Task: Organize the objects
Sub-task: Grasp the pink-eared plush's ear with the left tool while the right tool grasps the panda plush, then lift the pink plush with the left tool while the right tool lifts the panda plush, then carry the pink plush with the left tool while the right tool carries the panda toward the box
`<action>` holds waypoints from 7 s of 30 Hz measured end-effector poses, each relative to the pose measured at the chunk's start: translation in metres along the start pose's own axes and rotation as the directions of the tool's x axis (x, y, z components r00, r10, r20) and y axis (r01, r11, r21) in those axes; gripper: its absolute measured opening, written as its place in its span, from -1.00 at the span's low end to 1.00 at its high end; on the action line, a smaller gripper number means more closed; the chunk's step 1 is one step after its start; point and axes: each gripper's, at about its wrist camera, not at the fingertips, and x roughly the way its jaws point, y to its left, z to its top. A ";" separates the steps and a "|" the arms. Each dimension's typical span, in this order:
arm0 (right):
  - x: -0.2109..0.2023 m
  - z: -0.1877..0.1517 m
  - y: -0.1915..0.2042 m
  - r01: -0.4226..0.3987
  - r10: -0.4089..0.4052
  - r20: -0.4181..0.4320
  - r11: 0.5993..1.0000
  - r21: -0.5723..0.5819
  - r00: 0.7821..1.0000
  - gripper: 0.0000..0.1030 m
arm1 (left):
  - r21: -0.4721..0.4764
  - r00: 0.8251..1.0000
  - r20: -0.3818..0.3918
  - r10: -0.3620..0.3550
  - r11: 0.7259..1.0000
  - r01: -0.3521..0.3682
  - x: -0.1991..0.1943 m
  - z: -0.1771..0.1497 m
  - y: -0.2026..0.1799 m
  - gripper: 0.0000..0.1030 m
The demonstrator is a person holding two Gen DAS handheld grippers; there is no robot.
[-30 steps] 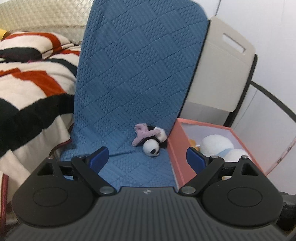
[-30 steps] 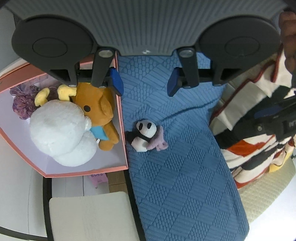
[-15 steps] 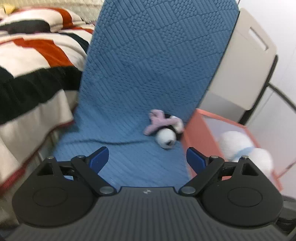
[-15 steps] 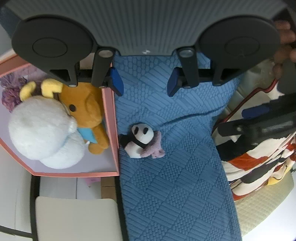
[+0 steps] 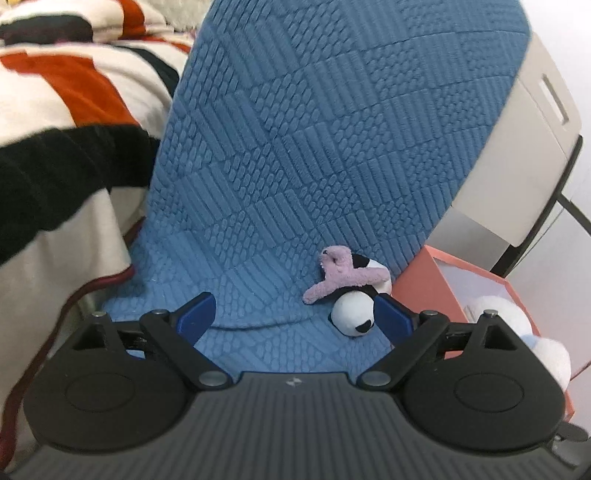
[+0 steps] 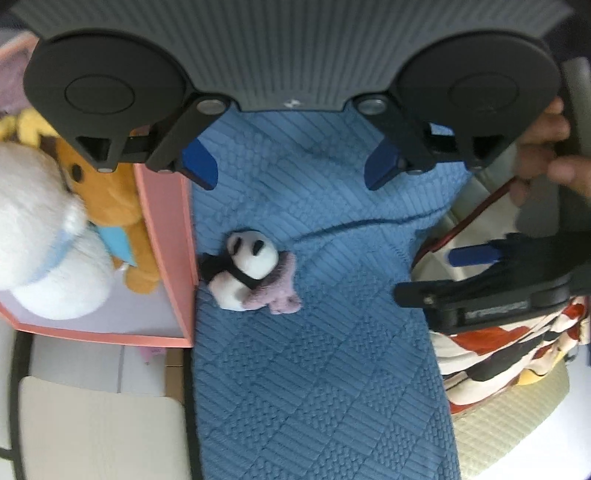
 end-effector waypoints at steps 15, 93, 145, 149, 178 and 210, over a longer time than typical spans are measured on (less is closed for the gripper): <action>0.082 0.036 0.001 0.116 -0.115 0.009 0.990 -0.080 0.993 0.31 | -0.044 0.982 -0.138 -0.131 0.991 0.126 0.108 0.038 0.004 0.61; 0.016 -0.050 0.000 0.018 0.009 -0.264 0.995 0.100 0.965 0.27 | 0.025 0.982 -0.187 0.042 0.999 -0.038 -0.013 -0.076 -0.013 -0.29; 0.048 -0.042 -0.017 0.038 0.018 -0.229 0.971 0.236 0.973 -0.02 | 0.059 0.945 -0.318 0.071 0.997 -0.055 0.020 -0.090 -0.013 -0.29; 0.045 -0.041 -0.019 0.028 0.033 -0.231 0.966 0.256 0.972 -0.05 | 0.065 0.953 -0.292 0.078 0.996 -0.061 0.021 -0.083 -0.014 -0.29; -0.068 -0.009 0.000 -0.048 0.063 -0.114 0.991 0.126 0.992 -0.08 | 0.013 0.992 -0.127 -0.002 1.000 0.004 -0.100 -0.067 -0.045 -0.30; -0.205 0.070 -0.075 -0.030 0.019 0.087 0.991 0.131 0.996 -0.08 | 0.098 0.996 -0.045 -0.081 0.991 0.085 -0.159 -0.009 -0.205 -0.30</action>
